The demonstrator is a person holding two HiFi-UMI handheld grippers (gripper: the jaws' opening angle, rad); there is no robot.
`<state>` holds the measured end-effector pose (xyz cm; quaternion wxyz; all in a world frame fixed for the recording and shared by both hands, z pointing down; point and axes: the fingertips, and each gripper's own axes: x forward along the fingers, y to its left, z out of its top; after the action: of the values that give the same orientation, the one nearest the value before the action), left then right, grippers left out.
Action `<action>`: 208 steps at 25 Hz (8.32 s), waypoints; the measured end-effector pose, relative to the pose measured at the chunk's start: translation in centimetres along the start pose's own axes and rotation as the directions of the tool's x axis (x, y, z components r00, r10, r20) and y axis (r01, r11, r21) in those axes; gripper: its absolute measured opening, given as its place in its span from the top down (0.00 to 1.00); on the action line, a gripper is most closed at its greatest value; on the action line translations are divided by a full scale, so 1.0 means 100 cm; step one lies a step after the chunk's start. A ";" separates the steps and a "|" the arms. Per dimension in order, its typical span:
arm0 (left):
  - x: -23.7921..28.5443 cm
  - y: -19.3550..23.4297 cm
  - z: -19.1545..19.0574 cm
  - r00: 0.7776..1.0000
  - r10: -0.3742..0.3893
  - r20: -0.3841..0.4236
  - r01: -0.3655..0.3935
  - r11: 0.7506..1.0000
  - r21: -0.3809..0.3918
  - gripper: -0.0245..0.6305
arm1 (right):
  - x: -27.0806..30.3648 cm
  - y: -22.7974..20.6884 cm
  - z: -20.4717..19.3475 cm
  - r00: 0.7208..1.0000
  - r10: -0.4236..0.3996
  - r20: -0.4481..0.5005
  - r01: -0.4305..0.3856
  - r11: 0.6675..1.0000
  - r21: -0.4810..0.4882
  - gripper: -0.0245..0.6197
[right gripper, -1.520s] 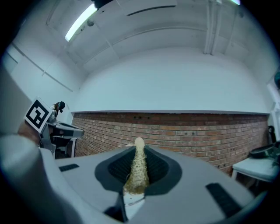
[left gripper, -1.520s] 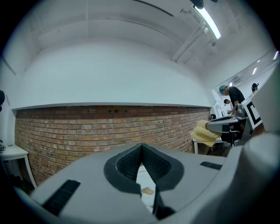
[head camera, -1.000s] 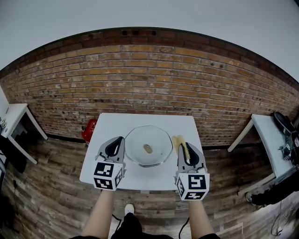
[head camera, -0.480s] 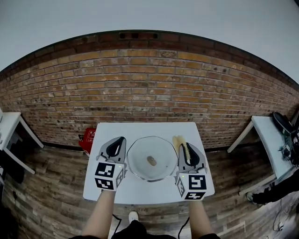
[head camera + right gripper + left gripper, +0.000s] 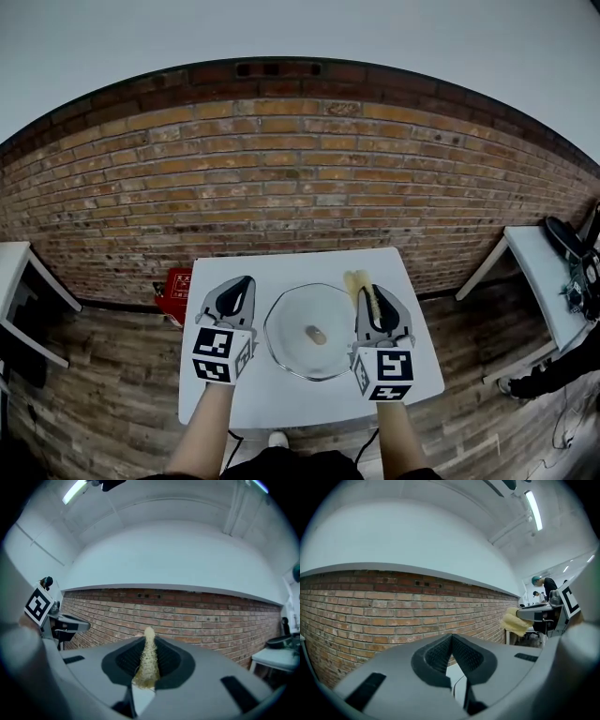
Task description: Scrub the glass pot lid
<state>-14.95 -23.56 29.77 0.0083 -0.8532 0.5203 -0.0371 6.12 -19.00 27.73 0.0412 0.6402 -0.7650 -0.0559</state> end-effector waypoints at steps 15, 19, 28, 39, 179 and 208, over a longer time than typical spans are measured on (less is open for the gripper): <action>0.028 0.003 -0.021 0.998 0.043 -0.050 -0.043 0.999 -0.004 0.95 | 0.033 -0.022 -0.014 0.999 0.033 -0.019 -0.033 0.999 0.011 0.87; 0.036 0.000 -0.022 0.995 0.076 -0.059 -0.077 0.997 -0.010 0.95 | 0.043 -0.035 -0.018 0.998 0.061 -0.017 -0.061 0.998 0.016 0.87; 0.049 -0.007 -0.023 0.992 0.108 -0.064 -0.109 0.994 -0.009 0.95 | 0.057 -0.048 -0.023 0.995 0.100 -0.019 -0.100 0.995 0.019 0.87; 0.059 -0.006 -0.040 0.987 0.118 -0.113 -0.119 0.993 -0.002 0.95 | 0.071 -0.046 -0.045 0.989 0.136 -0.048 -0.134 0.990 0.047 0.87; 0.030 -0.020 -0.276 0.895 0.029 -0.445 -0.253 0.854 -0.454 0.82 | 0.074 0.149 -0.239 0.618 0.581 -0.530 -0.578 0.793 0.196 0.87; 0.030 -0.019 -0.277 0.890 0.040 -0.454 -0.260 0.863 -0.433 0.82 | 0.065 0.060 -0.231 0.681 0.442 -0.584 -0.432 0.886 0.168 0.87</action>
<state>-13.89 -24.65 57.65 -0.3167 -0.7539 0.5681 -0.0927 2.23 -25.09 51.35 0.2911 0.4230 -0.8411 0.1700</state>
